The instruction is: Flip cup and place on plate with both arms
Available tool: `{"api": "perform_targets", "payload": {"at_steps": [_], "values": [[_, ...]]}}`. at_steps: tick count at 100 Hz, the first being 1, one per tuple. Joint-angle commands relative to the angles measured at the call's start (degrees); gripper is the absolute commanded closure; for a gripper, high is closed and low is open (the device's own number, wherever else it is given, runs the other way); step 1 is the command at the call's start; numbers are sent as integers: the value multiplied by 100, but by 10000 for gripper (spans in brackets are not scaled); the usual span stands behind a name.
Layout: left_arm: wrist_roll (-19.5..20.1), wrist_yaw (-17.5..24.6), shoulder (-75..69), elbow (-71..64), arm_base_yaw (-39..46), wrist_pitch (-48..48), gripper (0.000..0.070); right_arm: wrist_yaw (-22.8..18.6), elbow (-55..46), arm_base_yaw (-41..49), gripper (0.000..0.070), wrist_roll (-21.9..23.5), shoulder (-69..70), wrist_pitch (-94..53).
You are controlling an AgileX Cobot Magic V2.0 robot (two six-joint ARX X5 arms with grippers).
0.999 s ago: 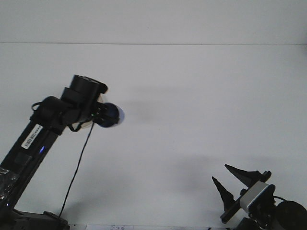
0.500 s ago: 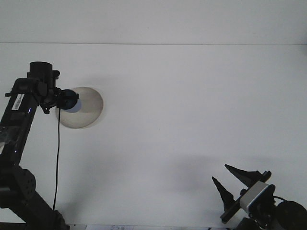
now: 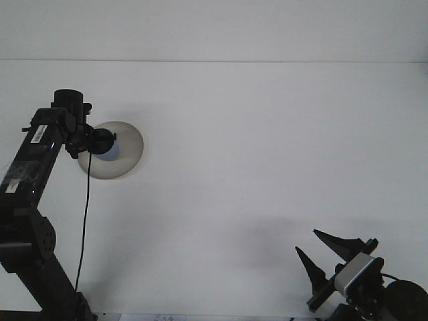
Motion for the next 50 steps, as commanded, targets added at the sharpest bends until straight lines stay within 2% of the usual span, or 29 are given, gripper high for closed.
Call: {"api": "perform_targets", "payload": {"at_steps": [1, 7, 16, 50], "values": [[-98, 179, 74, 109, -4, -61, 414, 2, 17, 46, 335, 83, 20, 55], [-151, 229, 72, 111, -4, -79, 311, 2, 17, 46, 334, 85, 20, 55], [-293, 232, 31, 188, -4, -109, 226, 2, 17, 46, 334, 85, 20, 55], [-398, 234, -789, 1132, -2, -470, 224, 2, 17, 46, 334, 81, 20, 52]]}}
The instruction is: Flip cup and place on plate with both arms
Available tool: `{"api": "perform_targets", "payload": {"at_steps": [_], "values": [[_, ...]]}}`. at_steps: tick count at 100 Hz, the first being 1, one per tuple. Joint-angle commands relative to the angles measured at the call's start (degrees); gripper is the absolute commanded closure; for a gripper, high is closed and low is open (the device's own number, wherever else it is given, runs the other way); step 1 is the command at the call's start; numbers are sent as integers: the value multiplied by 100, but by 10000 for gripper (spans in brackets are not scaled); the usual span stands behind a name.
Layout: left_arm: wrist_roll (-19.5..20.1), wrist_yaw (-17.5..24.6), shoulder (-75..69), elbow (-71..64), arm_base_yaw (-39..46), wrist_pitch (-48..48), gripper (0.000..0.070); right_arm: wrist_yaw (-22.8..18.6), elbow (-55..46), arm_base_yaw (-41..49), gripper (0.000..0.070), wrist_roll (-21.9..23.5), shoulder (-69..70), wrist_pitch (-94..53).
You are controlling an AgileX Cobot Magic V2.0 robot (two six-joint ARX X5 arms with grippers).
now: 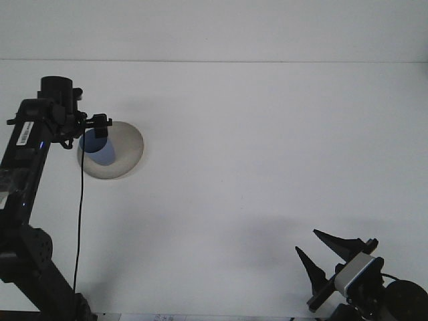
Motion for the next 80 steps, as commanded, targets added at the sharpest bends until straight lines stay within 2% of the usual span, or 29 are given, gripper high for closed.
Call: {"api": "perform_targets", "payload": {"at_steps": [1, 26, 38, 45, 60, 73, 80], "values": [[-116, 24, -337, 284, 7, 0, 224, 2, 17, 46, 334, 63, 20, 52], [-214, 26, -2107, 343, -50, -120, 224, 17, 17, 46, 332, 63, 20, 55], [-334, 26, -3126, -77, -278, 7, 225, 201, 17, 46, 311, 66, 20, 55], [-400, 24, -3814, -787, -431, 317, 225, 315, 17, 46, 269, 87, 20, 59], [-625, 44, -5342, -2953, -911, 1250, 226, 590, 17, 46, 257, 103, 20, 52], [-966, 479, -6459, -4684, -1397, 1598, 227, 610, 17, 46, 255, 153, 20, 48], [-1231, 501, -6988, -5425, -1580, 1613, 226, 608, 17, 46, 255, 153, 20, 48]]}}
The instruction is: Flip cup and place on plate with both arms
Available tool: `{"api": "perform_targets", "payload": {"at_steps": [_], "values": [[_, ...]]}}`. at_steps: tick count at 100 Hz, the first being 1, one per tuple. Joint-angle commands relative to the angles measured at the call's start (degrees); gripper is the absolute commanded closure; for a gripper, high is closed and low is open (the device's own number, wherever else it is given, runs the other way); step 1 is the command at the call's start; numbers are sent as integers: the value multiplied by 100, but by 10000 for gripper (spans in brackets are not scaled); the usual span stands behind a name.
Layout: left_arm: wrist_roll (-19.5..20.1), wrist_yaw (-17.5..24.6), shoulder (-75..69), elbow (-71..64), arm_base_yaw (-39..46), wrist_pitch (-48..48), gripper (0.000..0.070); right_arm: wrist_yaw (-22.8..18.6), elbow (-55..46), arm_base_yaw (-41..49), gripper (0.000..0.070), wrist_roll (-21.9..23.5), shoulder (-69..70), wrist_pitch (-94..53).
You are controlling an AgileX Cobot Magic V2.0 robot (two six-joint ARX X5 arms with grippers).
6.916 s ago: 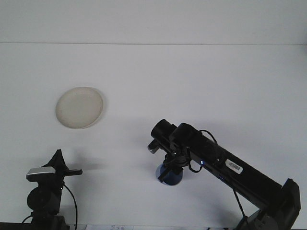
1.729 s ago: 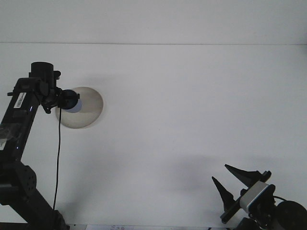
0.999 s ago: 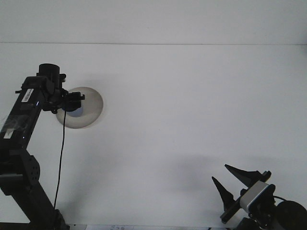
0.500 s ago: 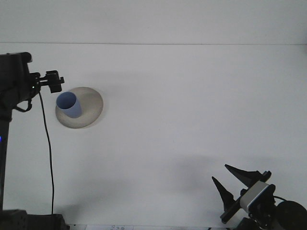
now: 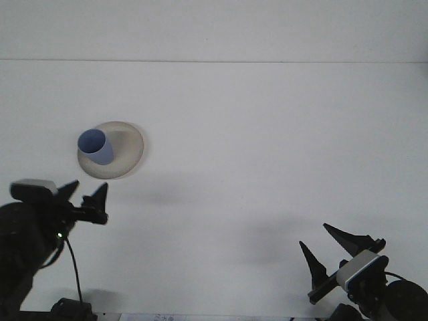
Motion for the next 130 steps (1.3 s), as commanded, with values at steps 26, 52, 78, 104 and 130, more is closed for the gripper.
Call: {"api": "perform_targets", "payload": {"at_steps": [26, 52, 78, 104, 130], "values": [[-608, 149, -1429, -1786, -326, 11, 567, 0, 17, 48, 635, 111, 20, -35], [-732, 160, -1631, -1781, -328, 70, 686, 2, 20, 46, 693, 181, 15, -111], [-732, 160, -1692, -1777, -328, 444, 686, 2, 20, 46, 693, 181, 15, -70], [-732, 160, -1692, -1777, -328, 966, 686, 2, 20, 46, 693, 181, 15, -72], [210, 125, -2031, -2199, -55, 1631, 686, 2, 20, 46, 693, 181, 15, -72]]}}
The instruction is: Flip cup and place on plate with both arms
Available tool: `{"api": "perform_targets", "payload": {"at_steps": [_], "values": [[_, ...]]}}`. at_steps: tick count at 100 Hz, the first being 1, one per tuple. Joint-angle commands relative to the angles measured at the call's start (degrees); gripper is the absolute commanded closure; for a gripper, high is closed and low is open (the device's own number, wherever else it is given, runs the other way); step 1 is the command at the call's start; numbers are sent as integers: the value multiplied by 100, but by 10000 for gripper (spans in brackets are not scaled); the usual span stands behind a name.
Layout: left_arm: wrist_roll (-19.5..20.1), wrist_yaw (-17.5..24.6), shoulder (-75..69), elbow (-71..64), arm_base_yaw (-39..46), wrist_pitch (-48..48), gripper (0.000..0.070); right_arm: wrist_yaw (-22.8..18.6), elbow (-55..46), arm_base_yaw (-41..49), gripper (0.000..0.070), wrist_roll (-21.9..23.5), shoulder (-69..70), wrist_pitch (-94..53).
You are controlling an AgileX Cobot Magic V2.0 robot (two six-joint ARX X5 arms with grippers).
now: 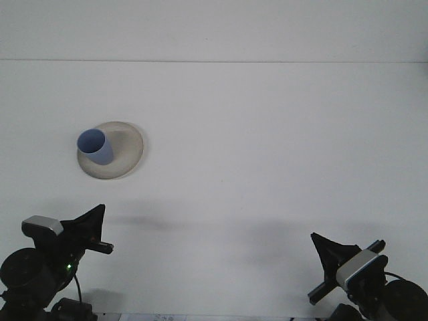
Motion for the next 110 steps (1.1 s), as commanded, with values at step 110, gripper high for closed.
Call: {"api": "perform_targets", "payload": {"at_steps": [110], "values": [[1580, -1064, -1775, -3648, 1095, 2404, 686, 4, 20, 46, 693, 50, 15, 57]]}}
